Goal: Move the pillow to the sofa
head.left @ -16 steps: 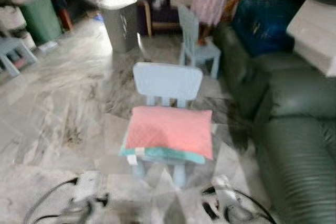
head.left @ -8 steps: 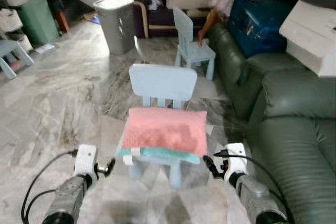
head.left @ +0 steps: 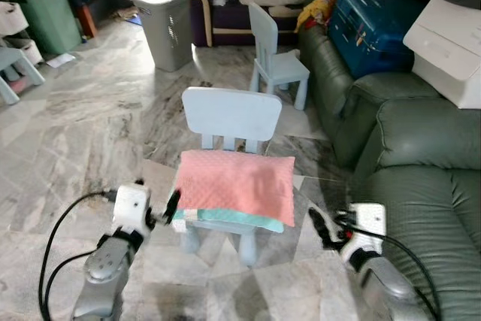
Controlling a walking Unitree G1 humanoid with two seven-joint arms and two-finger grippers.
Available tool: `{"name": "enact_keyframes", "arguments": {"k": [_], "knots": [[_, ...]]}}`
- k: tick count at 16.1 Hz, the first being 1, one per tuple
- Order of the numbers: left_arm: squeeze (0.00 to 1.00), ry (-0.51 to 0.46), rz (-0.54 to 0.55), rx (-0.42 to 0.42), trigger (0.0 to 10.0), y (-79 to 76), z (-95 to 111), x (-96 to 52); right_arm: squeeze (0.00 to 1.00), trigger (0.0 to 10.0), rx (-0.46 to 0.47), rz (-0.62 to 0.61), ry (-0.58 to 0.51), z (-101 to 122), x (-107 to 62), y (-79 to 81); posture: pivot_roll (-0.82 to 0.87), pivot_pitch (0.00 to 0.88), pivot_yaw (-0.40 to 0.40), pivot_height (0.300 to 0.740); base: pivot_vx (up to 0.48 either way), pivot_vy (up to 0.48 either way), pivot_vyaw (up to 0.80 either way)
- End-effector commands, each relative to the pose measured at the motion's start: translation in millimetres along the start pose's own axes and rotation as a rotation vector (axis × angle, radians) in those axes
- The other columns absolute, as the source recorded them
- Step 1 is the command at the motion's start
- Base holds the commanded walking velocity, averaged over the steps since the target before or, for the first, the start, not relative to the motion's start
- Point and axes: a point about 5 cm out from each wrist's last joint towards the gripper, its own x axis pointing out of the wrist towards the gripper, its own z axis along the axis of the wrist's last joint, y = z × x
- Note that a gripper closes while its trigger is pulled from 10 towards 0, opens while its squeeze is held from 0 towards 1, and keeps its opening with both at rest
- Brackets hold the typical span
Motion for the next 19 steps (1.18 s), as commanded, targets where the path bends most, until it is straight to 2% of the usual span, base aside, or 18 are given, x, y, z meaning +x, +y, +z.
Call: {"name": "enact_keyframes", "arguments": {"k": [1,2,4,5,8,10,12,13,15,19], "knots": [[0.0,0.005,0.028,-0.005,10.0,1.3,-0.6,-4.4,0.0,10.0,-0.029,-0.044,-0.027,9.0,-5.2,-8.5,-0.15,0.0,0.011,0.74,0.0,0.0,0.0],[0.0,0.009,0.062,-0.043,10.0,3.7,-2.1,-7.4,0.0,10.0,0.076,-0.02,-0.047,16.4,-8.7,-12.3,-0.16,0.0,0.014,0.74,0.0,0.0,0.0],[0.0,0.011,0.098,-0.085,10.0,6.0,-2.0,-2.8,0.0,10.0,0.058,-0.061,-0.059,24.8,-3.3,-20.0,-0.15,0.0,-0.003,0.74,0.0,0.0,0.0],[0.0,0.012,0.128,-0.089,10.0,7.6,-0.3,4.5,0.0,10.0,0.11,-0.056,-0.057,27.4,3.6,-18.9,-0.14,0.0,-0.021,0.74,0.0,0.0,0.0],[0.0,-0.008,0.177,-0.164,10.0,8.9,7.5,12.2,0.0,10.0,0.071,-0.017,-0.078,38.4,11.1,-9.4,-0.13,0.0,-0.044,0.74,0.0,0.0,0.0],[0.0,-0.018,0.191,-0.169,10.0,13.0,11.7,14.4,0.0,10.0,0.07,-0.028,-0.068,40.6,14.1,-8.7,-0.11,0.0,-0.038,0.74,0.0,0.0,0.0],[0.0,-0.018,0.185,-0.137,10.0,20.3,17.9,17.6,0.0,10.0,0.091,-0.007,-0.07,40.6,20.2,-2.6,-0.1,0.0,-0.014,0.74,0.0,0.24,0.0],[0.0,-0.013,0.198,-0.173,10.0,27.0,20.5,18.6,0.0,10.0,0.108,-0.009,-0.091,43.9,22.5,1.1,-0.12,0.0,0.006,0.74,0.0,0.48,0.0],[0.0,-0.013,0.163,-0.133,10.0,27.1,23.8,21.8,0.0,10.0,0.136,-0.013,-0.124,48.9,21.2,4.6,-0.1,0.0,0.015,0.74,0.0,0.48,0.0],[0.0,-0.001,0.142,-0.141,10.0,24.6,29.6,29.6,0.0,10.0,0.195,-0.006,-0.146,47.9,23.7,13.5,-0.1,0.0,0.041,0.74,0.0,0.48,0.0]]}}
